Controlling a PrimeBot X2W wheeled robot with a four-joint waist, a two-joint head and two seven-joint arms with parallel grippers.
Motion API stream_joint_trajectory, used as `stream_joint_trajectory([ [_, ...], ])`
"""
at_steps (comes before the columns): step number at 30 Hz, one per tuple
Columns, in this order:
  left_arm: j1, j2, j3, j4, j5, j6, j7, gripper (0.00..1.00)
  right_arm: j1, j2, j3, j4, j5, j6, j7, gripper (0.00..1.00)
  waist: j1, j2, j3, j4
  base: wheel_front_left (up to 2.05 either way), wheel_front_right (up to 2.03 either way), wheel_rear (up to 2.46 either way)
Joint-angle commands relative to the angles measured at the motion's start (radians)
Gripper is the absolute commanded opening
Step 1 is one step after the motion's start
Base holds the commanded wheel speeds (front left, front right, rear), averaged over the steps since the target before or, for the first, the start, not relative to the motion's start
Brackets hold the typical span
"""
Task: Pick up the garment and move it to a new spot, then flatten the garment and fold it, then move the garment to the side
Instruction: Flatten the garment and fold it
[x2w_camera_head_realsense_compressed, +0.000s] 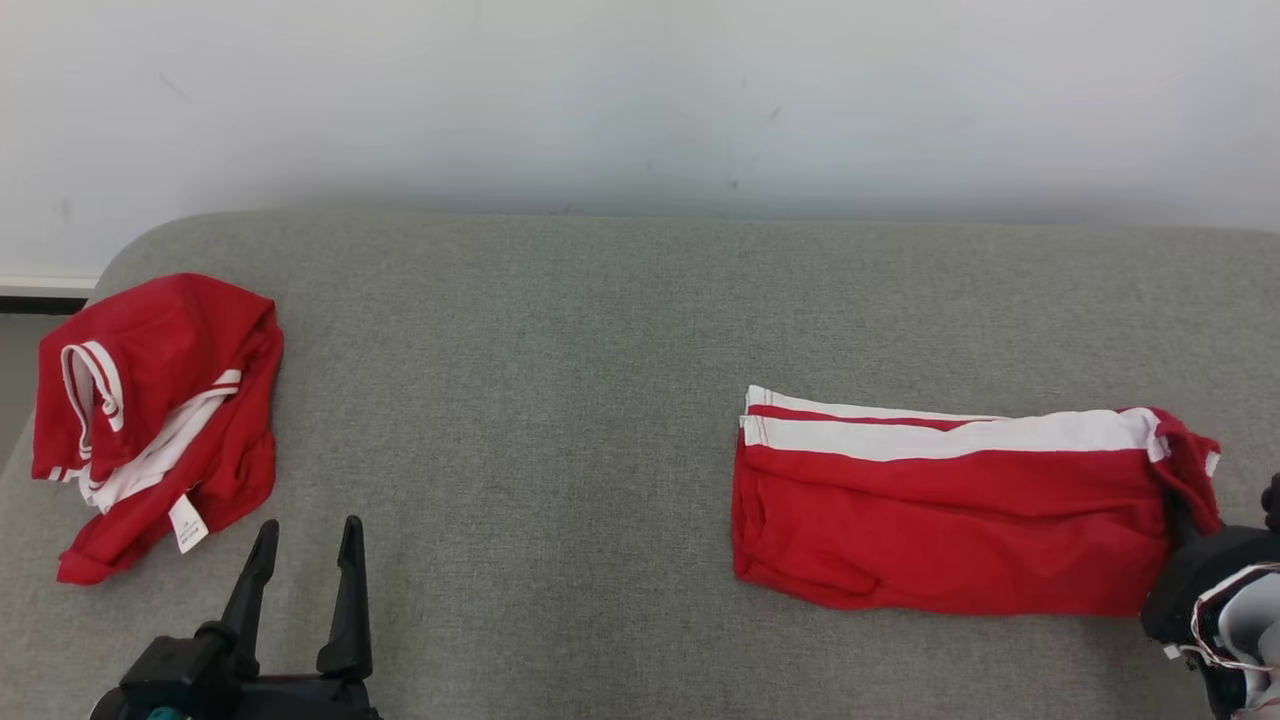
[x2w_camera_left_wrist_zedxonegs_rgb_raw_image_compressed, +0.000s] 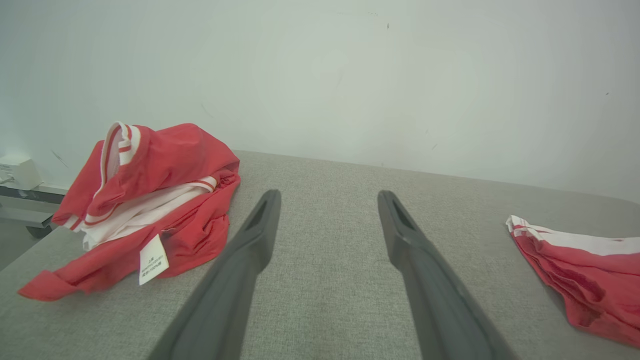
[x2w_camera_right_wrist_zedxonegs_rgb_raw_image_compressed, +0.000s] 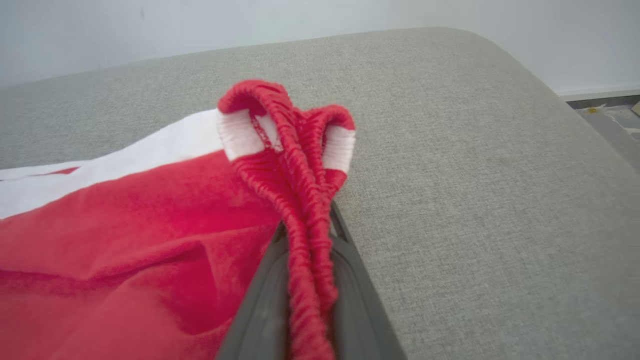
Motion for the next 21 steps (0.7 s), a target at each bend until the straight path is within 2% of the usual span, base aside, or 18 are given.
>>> stream_joint_trajectory([
  [1, 0.011, -0.003, 0.006, -0.001, 0.010, -0.001, 0.000, 1.00, 0.003, 0.000, 0.013, -0.016, 0.007, -0.003, 0.007, 0.00, 0.0000, -0.0001, -0.005, -0.006, 0.00, 0.00, 0.00],
  [13, 0.020, -0.012, 0.021, 0.004, 0.017, -0.007, 0.000, 1.00, 0.030, 0.041, 0.132, -0.286, 0.216, -0.003, 0.129, 0.00, 0.0000, -0.0001, -0.017, -0.017, 0.00, 0.00, 0.00],
  [21, 0.011, -0.017, 0.021, 0.009, 0.019, -0.012, 0.000, 1.00, 0.037, 0.124, 0.179, -0.414, 0.316, -0.003, 0.208, 0.00, 0.0000, -0.0001, -0.008, -0.010, 0.00, 0.00, 0.00],
])
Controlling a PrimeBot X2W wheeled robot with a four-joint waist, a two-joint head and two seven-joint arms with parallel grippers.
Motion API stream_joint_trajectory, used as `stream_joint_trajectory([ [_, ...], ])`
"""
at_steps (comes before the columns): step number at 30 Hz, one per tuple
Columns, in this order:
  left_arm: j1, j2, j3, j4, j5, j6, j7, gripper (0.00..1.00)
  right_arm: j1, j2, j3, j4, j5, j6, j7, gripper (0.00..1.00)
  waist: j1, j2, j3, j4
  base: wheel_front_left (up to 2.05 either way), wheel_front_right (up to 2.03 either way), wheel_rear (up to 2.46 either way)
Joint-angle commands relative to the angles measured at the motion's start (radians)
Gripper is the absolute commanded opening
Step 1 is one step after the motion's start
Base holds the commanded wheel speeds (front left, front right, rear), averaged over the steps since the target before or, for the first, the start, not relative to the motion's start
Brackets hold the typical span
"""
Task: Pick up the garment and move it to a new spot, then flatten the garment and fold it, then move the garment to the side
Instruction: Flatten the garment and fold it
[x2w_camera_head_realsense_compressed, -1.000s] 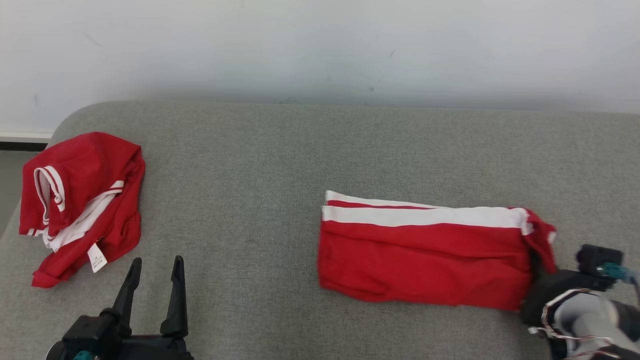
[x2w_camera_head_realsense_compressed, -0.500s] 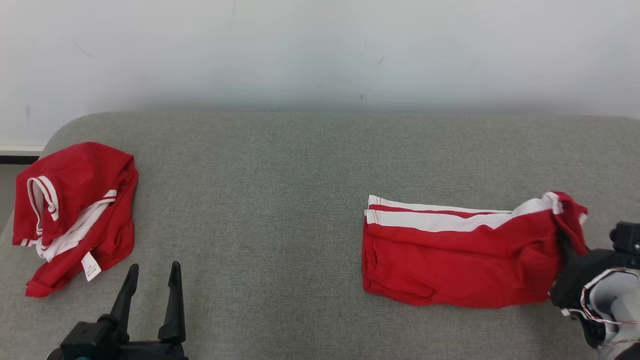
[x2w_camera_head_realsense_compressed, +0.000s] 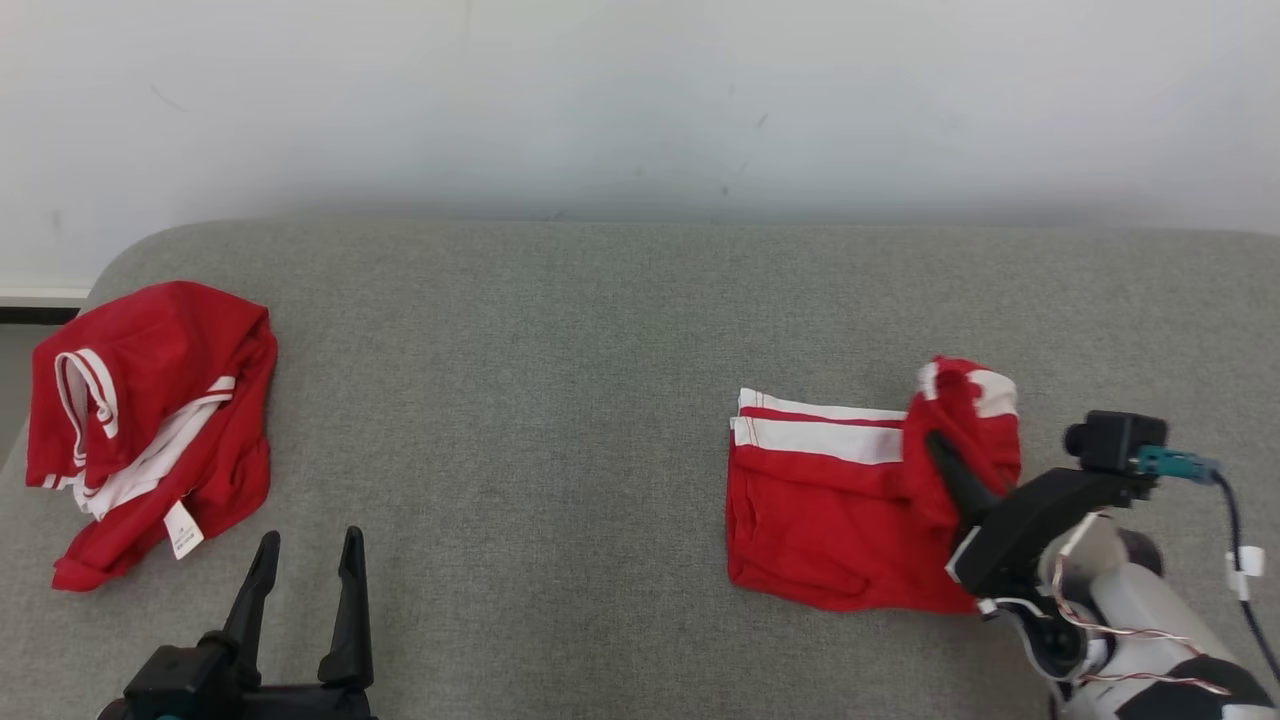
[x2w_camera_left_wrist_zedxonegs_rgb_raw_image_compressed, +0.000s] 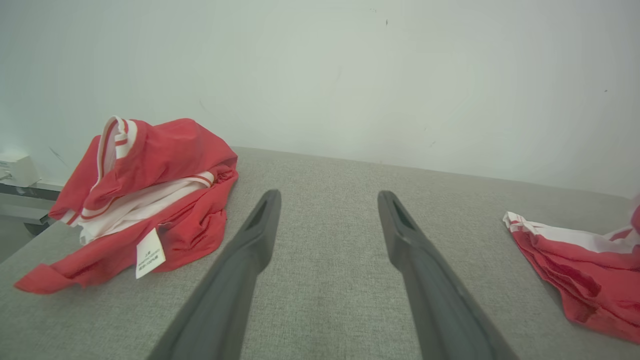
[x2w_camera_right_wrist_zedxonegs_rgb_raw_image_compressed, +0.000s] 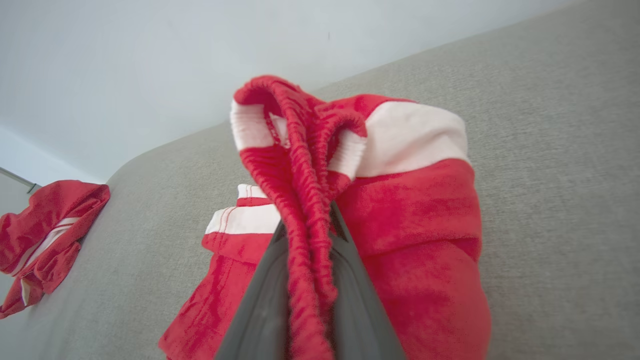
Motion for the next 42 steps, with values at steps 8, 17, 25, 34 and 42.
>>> stream_joint_trajectory([
  [8, -0.017, -0.008, -0.009, 0.010, 0.004, -0.004, -0.001, 1.00, -0.025, 0.098, 0.027, -0.004, 0.017, -0.003, 0.031, 0.00, 0.0000, -0.0001, 0.014, 0.017, 0.00, 0.00, 0.00],
  [17, -0.037, -0.012, -0.016, 0.028, 0.000, -0.007, -0.001, 1.00, -0.074, 0.140, 0.047, 0.114, -0.100, -0.003, -0.038, 1.00, 0.0000, -0.0001, 0.025, 0.035, 0.00, 0.00, 0.00],
  [25, -0.018, -0.010, 0.020, 0.025, 0.005, -0.008, -0.001, 1.00, -0.053, 0.099, 0.029, 0.056, -0.124, -0.003, -0.187, 1.00, 0.0000, -0.0001, 0.008, 0.003, 0.00, 0.00, 0.00],
  [34, 0.011, -0.009, 0.067, -0.005, 0.008, 0.001, -0.001, 1.00, 0.076, 0.026, -0.089, -0.100, -0.193, -0.003, -0.325, 1.00, 0.0000, -0.0001, -0.016, -0.043, 0.00, 0.00, 0.00],
  [42, 0.026, -0.011, 0.077, -0.013, 0.017, 0.005, -0.001, 1.00, 0.250, 0.054, -0.230, -0.322, -0.350, -0.003, -0.337, 1.00, 0.0000, -0.0001, -0.032, -0.070, 0.00, 0.00, 0.00],
])
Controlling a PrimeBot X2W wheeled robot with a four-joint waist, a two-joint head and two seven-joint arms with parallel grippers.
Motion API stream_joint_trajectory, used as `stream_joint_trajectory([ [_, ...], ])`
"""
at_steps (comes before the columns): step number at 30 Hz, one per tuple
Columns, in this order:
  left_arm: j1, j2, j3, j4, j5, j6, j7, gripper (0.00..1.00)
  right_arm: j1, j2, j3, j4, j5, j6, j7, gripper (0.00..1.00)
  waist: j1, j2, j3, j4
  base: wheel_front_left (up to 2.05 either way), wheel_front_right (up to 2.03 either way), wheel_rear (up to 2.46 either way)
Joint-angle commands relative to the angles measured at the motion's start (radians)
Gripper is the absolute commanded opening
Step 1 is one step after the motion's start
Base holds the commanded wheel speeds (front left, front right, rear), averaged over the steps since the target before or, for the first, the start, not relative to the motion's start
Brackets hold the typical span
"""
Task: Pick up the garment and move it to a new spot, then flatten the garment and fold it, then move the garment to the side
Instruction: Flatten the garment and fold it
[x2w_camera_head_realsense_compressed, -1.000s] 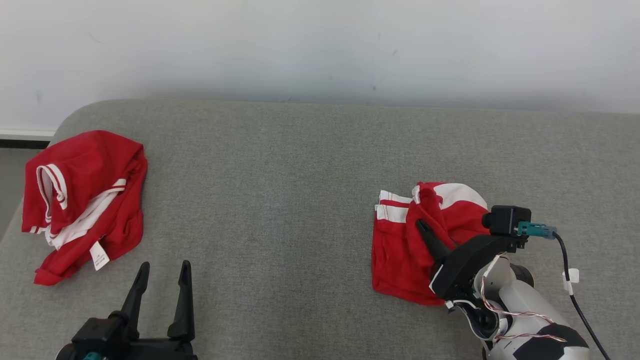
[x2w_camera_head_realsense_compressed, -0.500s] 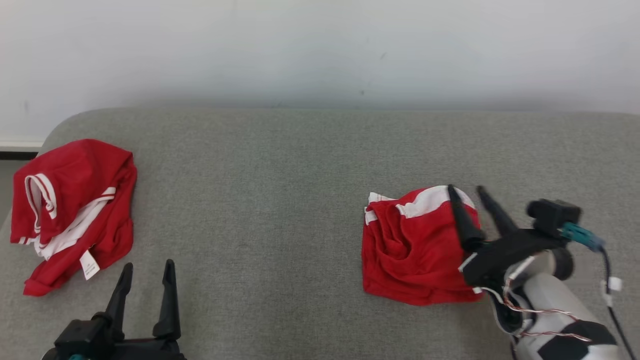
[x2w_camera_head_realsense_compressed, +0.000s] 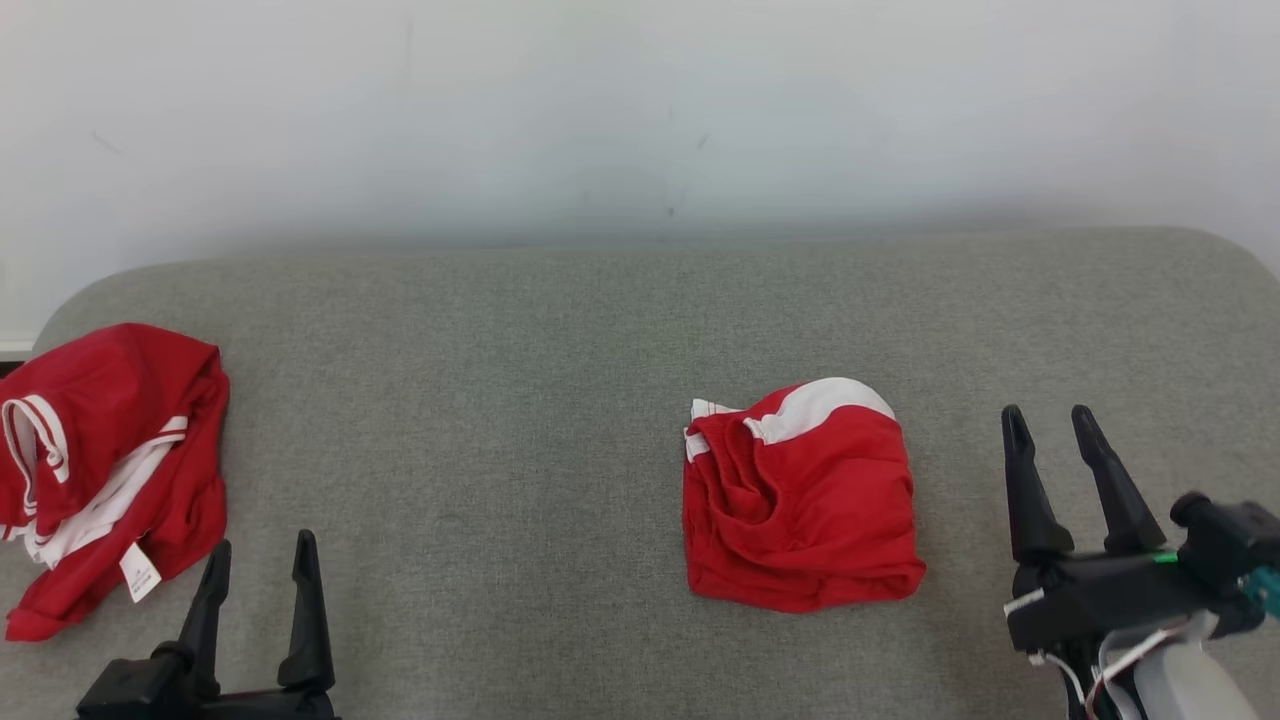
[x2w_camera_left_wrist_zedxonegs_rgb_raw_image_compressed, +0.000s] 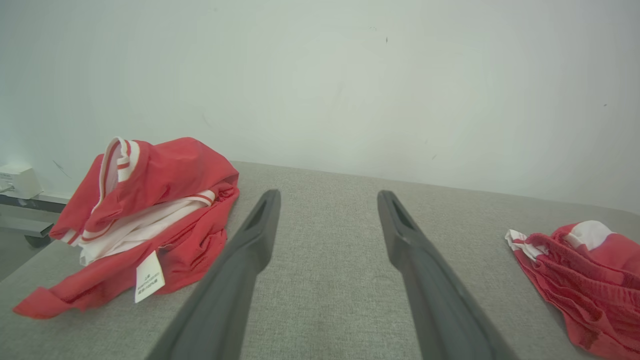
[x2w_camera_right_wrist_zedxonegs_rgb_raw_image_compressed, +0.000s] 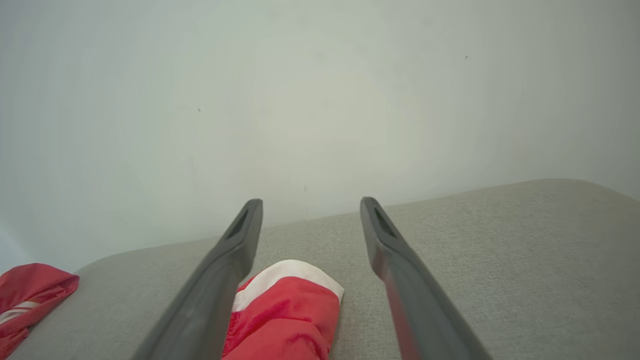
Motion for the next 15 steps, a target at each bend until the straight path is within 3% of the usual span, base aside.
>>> stream_joint_trajectory([
  [1, 0.016, -0.001, -0.002, 0.000, 0.009, 0.001, -0.001, 1.00, 0.044, 0.014, -0.020, -0.047, -0.049, -0.003, -0.004, 1.00, 0.0001, 0.0000, -0.009, -0.007, 0.00, 0.00, 0.00],
  [6, 0.007, -0.002, -0.013, 0.011, 0.015, -0.001, -0.001, 1.00, 0.164, 0.064, -0.066, -0.169, -0.179, -0.003, -0.004, 1.00, 0.0001, 0.0000, -0.025, -0.003, 0.00, 0.00, 0.00],
  [15, 0.017, -0.003, -0.025, 0.019, 0.020, 0.000, -0.001, 1.00, 0.253, 0.105, -0.088, -0.219, -0.281, -0.003, -0.005, 1.00, 0.0001, 0.0000, -0.045, 0.007, 0.00, 0.00, 0.00],
])
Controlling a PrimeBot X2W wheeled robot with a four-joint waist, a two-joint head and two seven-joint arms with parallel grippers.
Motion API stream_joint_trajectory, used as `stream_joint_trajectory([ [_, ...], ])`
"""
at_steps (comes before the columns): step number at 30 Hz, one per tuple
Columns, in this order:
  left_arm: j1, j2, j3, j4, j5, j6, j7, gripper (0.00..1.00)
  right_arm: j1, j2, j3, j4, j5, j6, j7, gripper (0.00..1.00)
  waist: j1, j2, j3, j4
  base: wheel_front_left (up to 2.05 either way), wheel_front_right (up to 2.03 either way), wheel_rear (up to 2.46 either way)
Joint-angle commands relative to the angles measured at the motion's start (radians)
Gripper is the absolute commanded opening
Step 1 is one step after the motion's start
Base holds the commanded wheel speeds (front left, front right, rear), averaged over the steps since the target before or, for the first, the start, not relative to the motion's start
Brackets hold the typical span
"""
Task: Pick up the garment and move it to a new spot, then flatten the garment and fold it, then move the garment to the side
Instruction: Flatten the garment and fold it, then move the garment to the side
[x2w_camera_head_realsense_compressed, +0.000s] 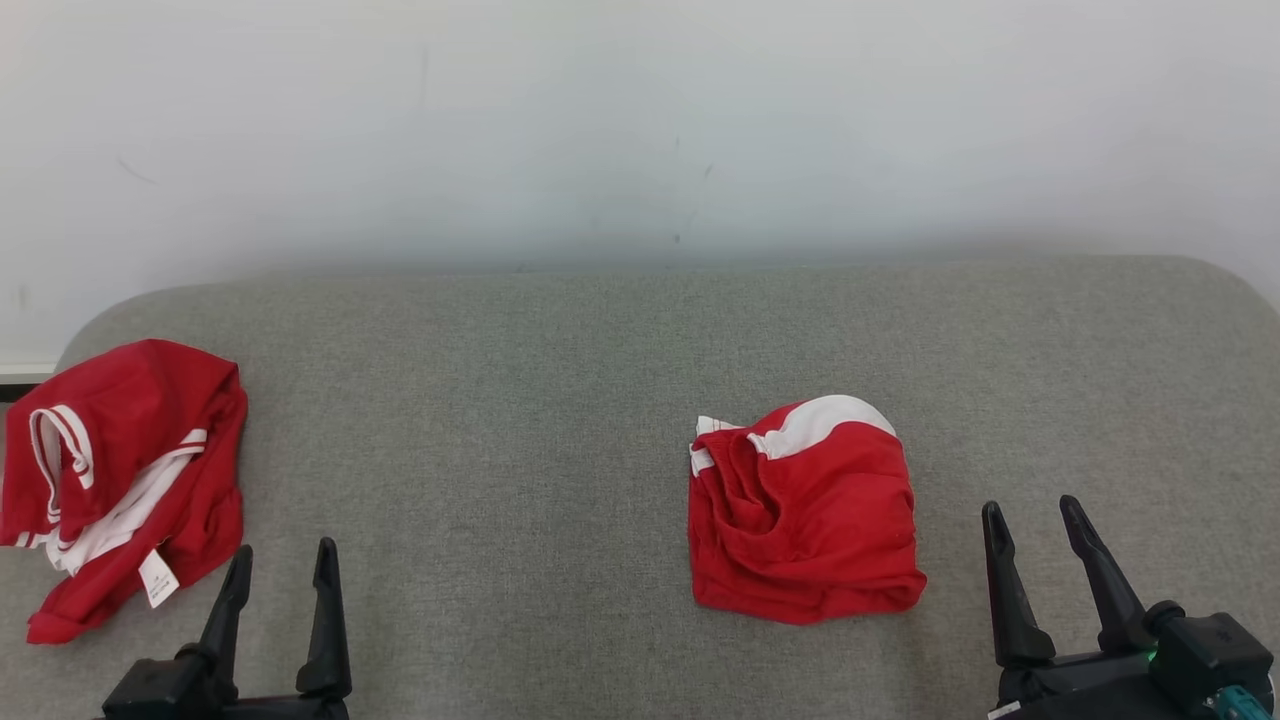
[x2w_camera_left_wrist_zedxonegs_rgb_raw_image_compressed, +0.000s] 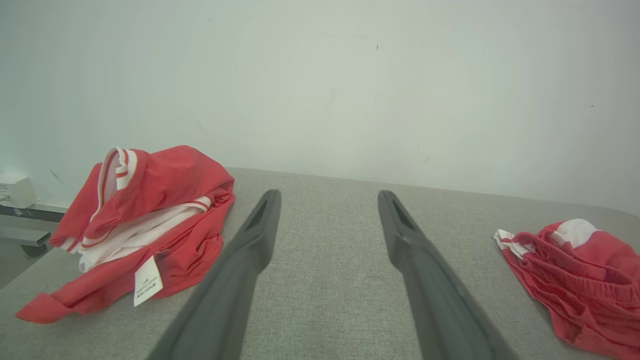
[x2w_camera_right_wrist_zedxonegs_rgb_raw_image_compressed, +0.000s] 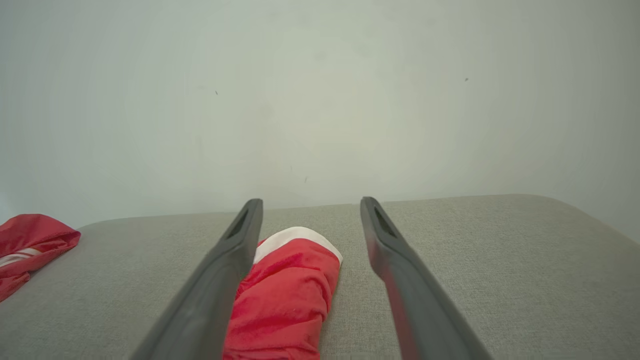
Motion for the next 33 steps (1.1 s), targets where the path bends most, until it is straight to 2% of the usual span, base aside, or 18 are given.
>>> stream_joint_trajectory([
  [1, 0.016, -0.002, -0.001, 0.001, 0.008, 0.003, -0.001, 1.00, 0.006, 0.003, -0.005, -0.004, -0.009, -0.003, -0.004, 1.00, 0.0001, 0.0000, -0.002, 0.002, 0.00, 0.00, 0.00],
  [15, 0.027, 0.003, -0.015, 0.012, 0.008, 0.002, -0.001, 1.00, 0.017, 0.010, -0.027, 0.024, -0.026, -0.003, -0.001, 1.00, 0.0001, 0.0000, -0.016, 0.011, 0.00, 0.00, 0.00],
  [33, 0.036, 0.030, -0.027, -0.002, -0.001, 0.014, 0.035, 1.00, 0.037, 0.046, -0.066, -0.008, -0.061, -0.003, 0.074, 1.00, 0.0001, 0.0000, -0.018, 0.018, 0.00, 0.00, 0.00],
])
